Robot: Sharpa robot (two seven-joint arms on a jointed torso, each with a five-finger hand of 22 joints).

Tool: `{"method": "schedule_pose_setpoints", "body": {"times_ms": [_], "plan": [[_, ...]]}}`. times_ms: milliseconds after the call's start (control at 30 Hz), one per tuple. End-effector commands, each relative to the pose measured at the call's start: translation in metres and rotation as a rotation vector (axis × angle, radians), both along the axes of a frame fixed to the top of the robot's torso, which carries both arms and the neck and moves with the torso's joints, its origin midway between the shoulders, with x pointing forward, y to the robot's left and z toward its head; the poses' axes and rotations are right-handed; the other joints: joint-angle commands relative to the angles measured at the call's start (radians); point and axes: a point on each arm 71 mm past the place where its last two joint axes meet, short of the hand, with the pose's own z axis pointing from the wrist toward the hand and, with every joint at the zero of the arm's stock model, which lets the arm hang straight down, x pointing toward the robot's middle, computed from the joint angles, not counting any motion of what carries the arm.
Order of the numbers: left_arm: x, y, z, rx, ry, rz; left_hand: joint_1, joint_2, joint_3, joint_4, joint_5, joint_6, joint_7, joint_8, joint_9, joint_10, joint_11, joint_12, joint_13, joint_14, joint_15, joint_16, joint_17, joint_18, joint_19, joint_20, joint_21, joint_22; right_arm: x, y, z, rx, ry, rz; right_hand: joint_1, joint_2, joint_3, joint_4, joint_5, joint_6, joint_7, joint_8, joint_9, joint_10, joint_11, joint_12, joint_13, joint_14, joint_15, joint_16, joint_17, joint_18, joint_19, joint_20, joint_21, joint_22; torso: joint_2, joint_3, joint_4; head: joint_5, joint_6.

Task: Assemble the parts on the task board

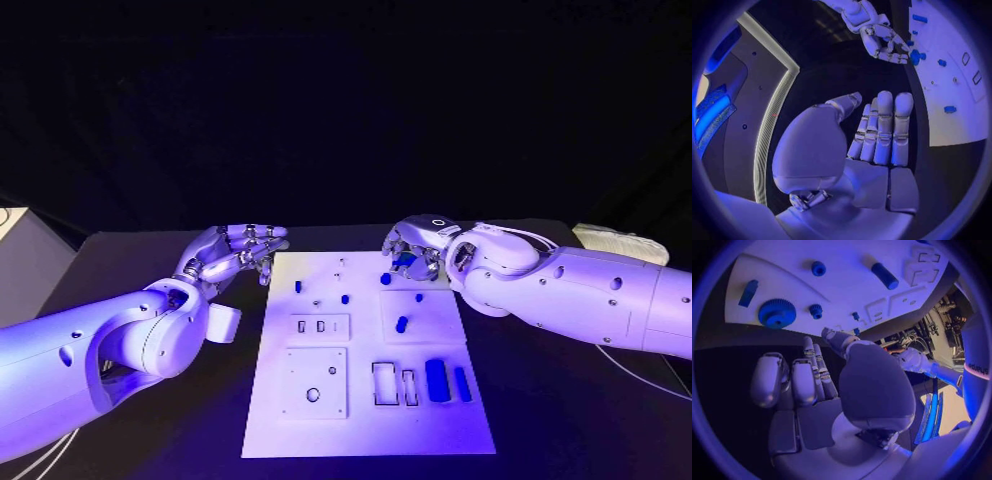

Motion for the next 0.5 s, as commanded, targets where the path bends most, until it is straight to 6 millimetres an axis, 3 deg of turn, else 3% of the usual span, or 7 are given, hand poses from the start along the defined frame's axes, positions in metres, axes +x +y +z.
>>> {"method": "schedule_pose_setpoints", "body": {"times_ms": [33, 267, 500], "plan": [[-0.0015, -0.0039, 0.0028, -0.009, -0.005, -0.030, -0.008, -0.002, 0.008, -0.001, -0.003, 0.002, 0.000, 0.004, 0.002, -0.005, 0.002, -0.006, 0.002, -0.006, -0.002, 0.007, 0.003, -0.015, 0.001, 0.003, 0.008, 0.005, -0.0003, 0.0010, -0.0039, -0.077, -0.011, -0.014, -0.004, -0.008, -0.008, 0.003, -0.007, -0.007, 0.003, -0.005, 0.002, -0.015, 0.001, -0.005, -0.002, 0.028, 0.008, 0.006, -0.004, -0.010, -0.001, 0.004, -0.001, -0.002, 0.010, -0.0018, 0.0037, -0.001, -0.004], [-0.0016, -0.0038, 0.0039, -0.009, -0.007, -0.029, -0.011, -0.004, 0.008, -0.001, -0.003, -0.001, 0.003, 0.004, 0.003, -0.012, 0.005, -0.009, 0.001, -0.011, 0.000, 0.012, 0.006, -0.015, -0.005, 0.005, 0.015, 0.010, -0.0007, 0.0024, -0.0090, -0.103, 0.011, -0.015, -0.005, -0.009, -0.021, 0.010, -0.011, -0.015, 0.001, -0.010, 0.002, -0.025, 0.001, -0.003, -0.001, 0.027, 0.009, 0.011, -0.004, -0.010, -0.002, 0.007, 0.003, 0.003, 0.018, -0.0016, 0.0074, -0.003, -0.013], [-0.0006, -0.0020, 0.0039, -0.006, -0.007, -0.023, -0.012, -0.005, 0.009, -0.002, -0.003, -0.004, 0.005, 0.003, 0.004, -0.018, 0.007, -0.011, 0.001, -0.015, 0.002, 0.016, 0.008, -0.015, -0.010, 0.006, 0.020, 0.013, -0.0017, 0.0024, -0.0123, -0.121, 0.026, -0.015, -0.005, -0.008, -0.035, 0.015, -0.014, -0.014, 0.001, -0.010, 0.003, -0.033, 0.002, -0.003, -0.001, 0.025, 0.009, 0.013, -0.007, -0.009, -0.004, 0.008, 0.001, 0.001, 0.023, -0.0017, 0.0080, -0.008, -0.014]]}}
